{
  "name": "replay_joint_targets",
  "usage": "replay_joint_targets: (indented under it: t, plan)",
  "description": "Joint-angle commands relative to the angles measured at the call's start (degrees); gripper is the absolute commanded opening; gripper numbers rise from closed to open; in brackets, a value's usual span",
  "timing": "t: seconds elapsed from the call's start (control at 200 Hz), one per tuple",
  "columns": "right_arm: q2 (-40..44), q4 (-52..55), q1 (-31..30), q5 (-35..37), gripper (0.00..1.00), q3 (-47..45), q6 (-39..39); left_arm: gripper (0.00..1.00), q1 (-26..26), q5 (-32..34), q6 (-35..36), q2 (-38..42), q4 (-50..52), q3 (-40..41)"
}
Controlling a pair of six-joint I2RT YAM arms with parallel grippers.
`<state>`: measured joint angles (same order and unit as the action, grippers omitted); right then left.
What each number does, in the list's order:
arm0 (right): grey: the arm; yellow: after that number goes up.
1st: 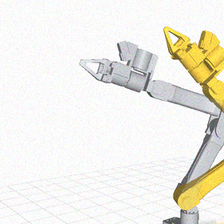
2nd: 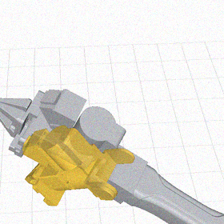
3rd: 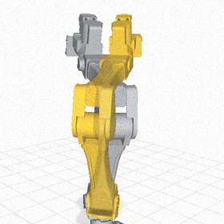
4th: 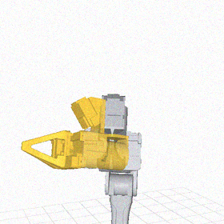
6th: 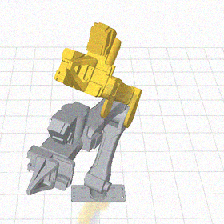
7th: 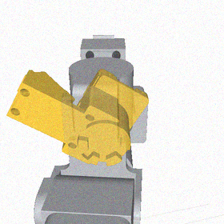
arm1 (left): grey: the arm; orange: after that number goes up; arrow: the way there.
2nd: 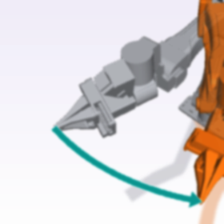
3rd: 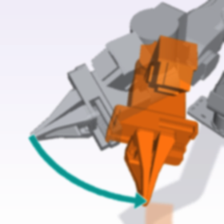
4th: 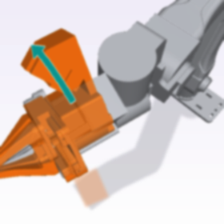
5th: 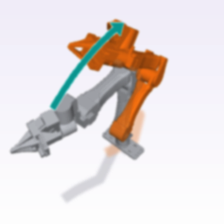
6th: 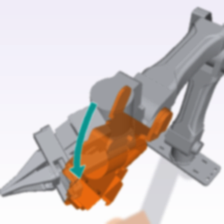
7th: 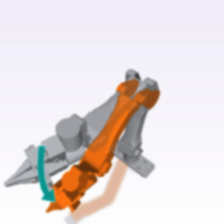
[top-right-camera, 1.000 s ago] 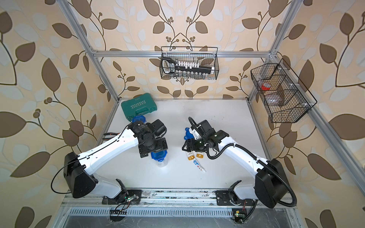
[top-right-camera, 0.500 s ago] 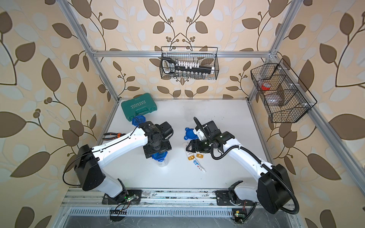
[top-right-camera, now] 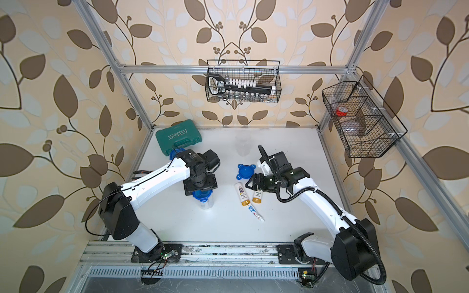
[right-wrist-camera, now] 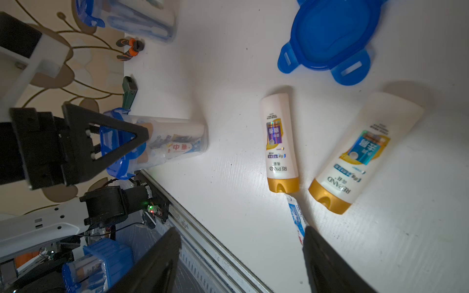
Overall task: Pack away toiletry kits
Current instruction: Move the container to the center of the board.
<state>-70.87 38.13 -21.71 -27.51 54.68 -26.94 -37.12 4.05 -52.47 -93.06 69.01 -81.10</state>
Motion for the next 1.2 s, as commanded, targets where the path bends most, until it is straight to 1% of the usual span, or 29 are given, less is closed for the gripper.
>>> replay_joint_targets:
  t: [0.0, 0.09, 0.155, 0.24, 0.385, 0.5, 0.555, 0.59, 0.65, 0.685, 0.77, 0.8, 0.855, 1.0, 1.07, 1.16, 1.2]
  plan:
    - [1.26, 3.29, 0.88, 2.58, 0.76, 2.88, 0.51, 0.67, 5.90, -2.00, 11.81, -1.76, -1.92, -5.48]
    - [0.79, 4.38, 0.99, 3.33, 0.76, 4.25, 0.04, 0.66, 9.56, -3.29, 17.96, -7.07, -2.30, -10.42]
    - [0.47, 5.24, 0.97, 3.81, 0.76, 5.72, -0.74, 0.65, 10.85, -2.94, 21.96, -11.29, -1.96, -14.68]
    - [0.30, 6.31, 0.97, 5.28, 0.76, 7.48, -1.59, 0.66, 12.27, -2.89, 25.47, -15.68, -1.60, -19.46]
    - [-0.63, 8.74, 0.98, 8.21, 0.76, 10.69, -2.11, 0.66, 13.54, -1.54, 28.95, -20.52, -1.18, -25.47]
    - [-2.62, 9.46, 1.02, 9.09, 0.76, 13.54, -2.22, 0.67, 15.08, -3.37, 30.12, -22.62, -3.21, -26.74]
    - [-3.58, 9.89, 1.02, 9.76, 0.76, 15.05, -1.84, 0.69, 15.17, -3.90, 31.17, -23.74, -3.49, -27.93]
    - [-4.17, 10.17, 1.07, 10.23, 0.76, 15.79, -1.63, 0.72, 15.23, -4.03, 31.50, -24.85, -2.49, -29.46]
    - [-5.20, 10.23, 1.23, 10.64, 0.76, 16.86, -1.24, 0.82, 15.24, -3.83, 32.09, -26.46, -0.77, -32.20]
    - [-5.93, 10.21, 1.43, 10.72, 0.77, 17.41, -1.07, 0.88, 15.27, -3.41, 32.31, -26.81, -0.21, -33.34]
    - [-7.92, 9.71, 1.62, 11.02, 0.77, 18.81, -0.69, 0.99, 15.32, -2.68, 33.03, -27.09, 1.23, -35.74]
    - [-8.79, 9.31, 1.75, 11.13, 0.77, 19.20, -0.69, 0.99, 15.33, -2.38, 33.21, -27.19, 2.08, -37.97]
    - [-10.60, 8.31, 2.18, 10.92, 0.78, 20.07, -0.79, 0.99, 15.29, -2.21, 33.26, -27.18, 3.57, -39.71]
    - [-16.99, 5.89, 3.64, 10.04, 0.88, 24.82, -0.88, 0.99, 15.32, -1.42, 32.91, -25.30, 5.97, -41.87]
    - [-21.58, 4.91, 4.45, 9.62, 0.91, 27.92, -0.79, 0.99, 15.32, -0.29, 33.03, -24.35, 7.51, -43.25]
    - [-27.95, 3.16, 6.37, 8.91, 0.92, 31.98, -0.94, 0.99, 15.33, 1.79, 33.33, -23.14, 10.50, -45.57]
    - [-30.99, 1.72, 7.49, 8.04, 0.92, 33.80, -1.88, 0.99, 15.33, 1.80, 33.18, -21.58, 10.74, -45.02]
